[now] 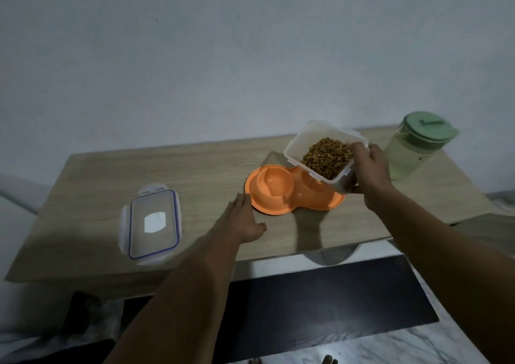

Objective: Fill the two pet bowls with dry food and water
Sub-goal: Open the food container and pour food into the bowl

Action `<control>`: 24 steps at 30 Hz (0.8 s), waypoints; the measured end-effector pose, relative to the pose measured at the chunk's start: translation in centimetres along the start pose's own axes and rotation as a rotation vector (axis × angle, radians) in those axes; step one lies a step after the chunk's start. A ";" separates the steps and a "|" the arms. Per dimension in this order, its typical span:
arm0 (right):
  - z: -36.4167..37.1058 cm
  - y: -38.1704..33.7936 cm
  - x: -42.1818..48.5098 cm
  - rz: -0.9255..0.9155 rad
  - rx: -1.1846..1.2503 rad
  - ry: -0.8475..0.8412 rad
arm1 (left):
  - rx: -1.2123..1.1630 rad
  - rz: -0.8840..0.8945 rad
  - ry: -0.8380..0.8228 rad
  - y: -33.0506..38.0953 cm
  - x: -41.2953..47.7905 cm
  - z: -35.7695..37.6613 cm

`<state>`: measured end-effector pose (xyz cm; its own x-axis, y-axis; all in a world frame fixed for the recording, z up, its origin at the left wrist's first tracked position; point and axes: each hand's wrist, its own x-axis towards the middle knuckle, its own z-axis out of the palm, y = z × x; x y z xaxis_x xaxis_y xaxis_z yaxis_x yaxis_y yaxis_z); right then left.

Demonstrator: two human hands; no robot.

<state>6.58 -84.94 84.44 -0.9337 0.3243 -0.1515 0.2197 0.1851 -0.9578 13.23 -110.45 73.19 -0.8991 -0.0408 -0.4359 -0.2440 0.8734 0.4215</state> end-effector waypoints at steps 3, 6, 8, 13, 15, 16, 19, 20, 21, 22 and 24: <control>-0.1 0.5 0.3 -0.033 -0.072 -0.022 | 0.060 0.019 -0.019 0.0 0.2 0.1; 0.2 0.6 0.6 -0.078 -0.122 -0.047 | 0.063 0.008 -0.074 -0.2 0.5 0.0; 0.4 0.5 0.8 -0.130 -0.171 -0.064 | 0.062 0.017 -0.090 -0.4 0.4 -0.1; 1.1 -0.4 0.9 -0.205 -0.297 -0.118 | 0.014 0.024 -0.119 -0.6 0.5 -0.8; 1.3 -0.7 1.0 -0.221 -0.352 -0.137 | -0.004 0.022 -0.120 -0.6 0.8 -1.1; 1.4 -0.9 0.9 -0.237 -0.380 -0.147 | -0.014 0.020 -0.124 -0.7 0.9 -1.2; 1.7 -1.4 1.0 -0.289 -0.456 -0.171 | -0.041 0.020 -0.132 -0.8 1.0 -1.3; 1.8 -1.6 1.0 -0.302 -0.477 -0.176 | -0.050 0.021 -0.134 -0.8 0.9 -1.3; 2.0 -1.8 1.2 -0.309 -0.494 -0.180 | -0.058 0.021 -0.136 -0.9 0.9 -1.3; 2.1 -1.9 1.3 -0.318 -0.506 -0.184 | -0.064 0.021 -0.138 -0.9 1.0 -1.3; 2.3 -2.2 1.5 -0.323 -0.522 -0.195 | -0.070 0.021 -0.145 -0.9 1.0 -1.4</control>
<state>4.07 -87.04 85.76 -0.9993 0.0109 0.0361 -0.0187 0.6883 -0.7252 12.04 -111.96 73.50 -0.8437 0.0523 -0.5343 -0.2547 0.8371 0.4841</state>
